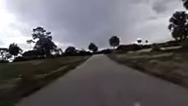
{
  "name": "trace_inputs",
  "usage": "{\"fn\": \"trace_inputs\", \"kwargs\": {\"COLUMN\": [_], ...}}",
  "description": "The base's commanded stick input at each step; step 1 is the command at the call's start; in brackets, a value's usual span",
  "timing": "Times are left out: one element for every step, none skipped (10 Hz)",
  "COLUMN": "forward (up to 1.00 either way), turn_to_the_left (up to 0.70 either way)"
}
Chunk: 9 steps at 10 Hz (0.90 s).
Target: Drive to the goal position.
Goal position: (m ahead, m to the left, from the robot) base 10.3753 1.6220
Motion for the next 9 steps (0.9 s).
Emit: {"fn": "trace_inputs", "kwargs": {"forward": [1.0, 1.0, 1.0, 1.0, 1.0, 1.0, 1.0, 1.0, 1.0], "turn_to_the_left": [0.0, 0.0, 0.0, 0.0, 0.0, 0.0, 0.0, 0.0, 0.0]}}
